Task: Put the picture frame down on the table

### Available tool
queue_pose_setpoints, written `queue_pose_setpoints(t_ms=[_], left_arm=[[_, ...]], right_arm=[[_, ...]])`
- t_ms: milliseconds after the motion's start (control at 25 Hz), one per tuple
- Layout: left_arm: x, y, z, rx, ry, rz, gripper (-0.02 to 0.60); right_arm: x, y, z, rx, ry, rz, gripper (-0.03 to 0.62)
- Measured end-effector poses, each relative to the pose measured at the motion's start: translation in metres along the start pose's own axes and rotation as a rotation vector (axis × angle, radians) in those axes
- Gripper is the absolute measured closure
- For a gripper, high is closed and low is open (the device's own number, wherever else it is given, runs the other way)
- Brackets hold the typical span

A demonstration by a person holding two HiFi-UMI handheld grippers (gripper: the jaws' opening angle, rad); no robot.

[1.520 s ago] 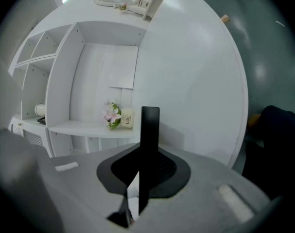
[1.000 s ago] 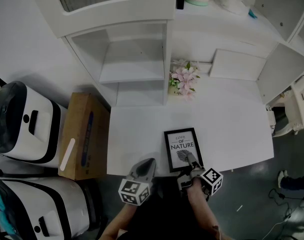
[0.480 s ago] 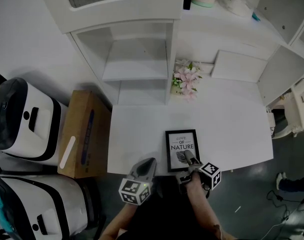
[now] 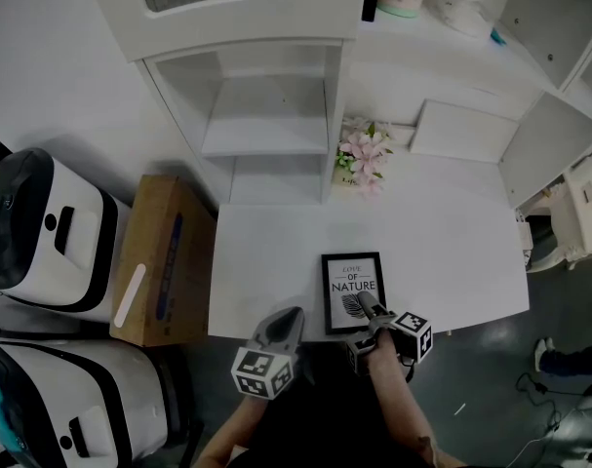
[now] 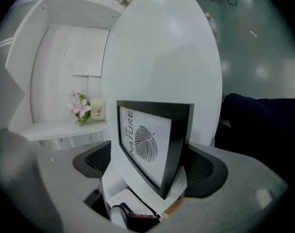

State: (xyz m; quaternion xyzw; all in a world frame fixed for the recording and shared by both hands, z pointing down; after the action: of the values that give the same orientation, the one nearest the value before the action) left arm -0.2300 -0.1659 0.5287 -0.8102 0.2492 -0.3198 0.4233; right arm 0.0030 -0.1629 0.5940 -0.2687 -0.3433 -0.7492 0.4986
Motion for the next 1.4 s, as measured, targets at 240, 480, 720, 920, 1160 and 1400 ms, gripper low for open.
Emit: queue_pose_setpoints(t_ms=[240,480,720,920,1160,1400], left_arm=[[0.001,-0.002,0.001,-0.008,-0.013,-0.002,0.568],[0.005,-0.003,0.005,0.003,-0.043,-0.016,0.568],[0.01,-0.003,0.01,0.025,-0.08,-0.031,0.568],[0.02,-0.003,0.016,0.045,-0.123,-0.047,0.568],[0.031,0.003,0.026,0.067,-0.173,-0.044,0.568],[0.035,0.011,0.032,0.085,-0.19,-0.031,0.568]], right_arm=[[-0.004,-0.002,0.005,0.007,0.012,-0.004,0.149],[-0.007,-0.001,0.012,0.034,0.053,0.0,0.149],[-0.014,-0.005,0.021,0.033,0.073,0.016,0.149],[-0.024,-0.013,0.02,-0.036,0.162,-0.002,0.149],[-0.049,-0.015,-0.006,-0.297,0.271,0.091,0.15],[-0.079,-0.009,-0.033,-0.6,0.362,0.273,0.151]])
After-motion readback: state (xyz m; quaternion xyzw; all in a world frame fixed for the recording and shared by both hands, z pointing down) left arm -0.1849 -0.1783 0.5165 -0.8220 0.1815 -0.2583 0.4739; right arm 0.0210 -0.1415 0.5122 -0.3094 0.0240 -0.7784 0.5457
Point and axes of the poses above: the fingertips, and each gripper's own axes: x forward along the fingers, z to its right, y out of its top, the point moved 8 cm from there along -x, backward along the fingers, and after that the axes turned 7 degrees about -y, right-handed, at the moved point
